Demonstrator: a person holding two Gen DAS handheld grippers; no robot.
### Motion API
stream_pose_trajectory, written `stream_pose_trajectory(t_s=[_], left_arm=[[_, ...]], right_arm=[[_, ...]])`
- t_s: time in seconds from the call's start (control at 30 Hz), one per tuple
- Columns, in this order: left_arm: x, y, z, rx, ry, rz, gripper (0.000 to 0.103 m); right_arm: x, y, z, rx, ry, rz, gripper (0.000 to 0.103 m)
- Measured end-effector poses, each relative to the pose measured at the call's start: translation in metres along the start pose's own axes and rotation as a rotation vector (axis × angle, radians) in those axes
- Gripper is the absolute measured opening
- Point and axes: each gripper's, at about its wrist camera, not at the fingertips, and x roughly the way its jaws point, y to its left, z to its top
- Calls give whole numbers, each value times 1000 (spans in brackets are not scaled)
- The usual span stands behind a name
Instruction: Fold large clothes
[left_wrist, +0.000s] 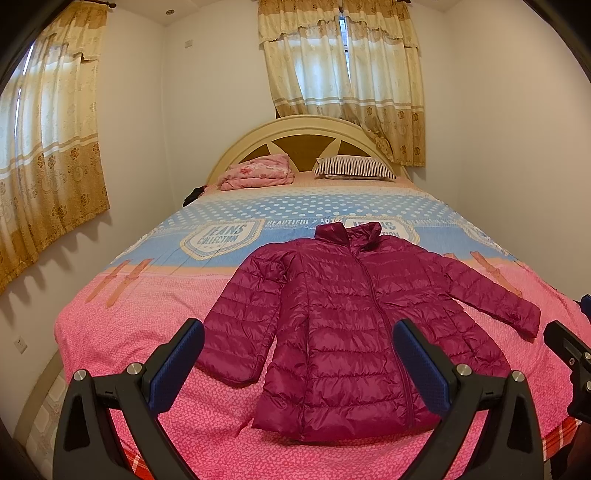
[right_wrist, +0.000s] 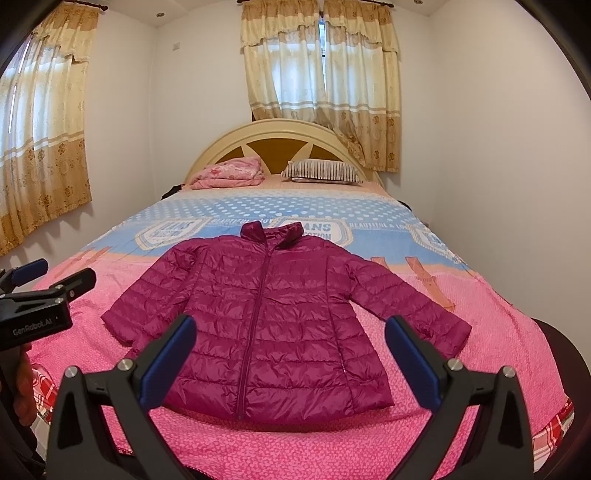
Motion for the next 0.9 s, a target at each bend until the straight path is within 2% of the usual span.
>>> stream_pose_trajectory(t_s=[0.47,0.77,0.9], left_arm=[[27,-7,-13,21,42,-3,102],[80,-15,-23,47,113,-27,102],[115,-24,-22,71,156,-48,102]], right_arm=[[19,-8,-5,12,37,-18,103],[60,-36,-20,45,118,-73,103],[90,-65,-28,95,172,-98,103]])
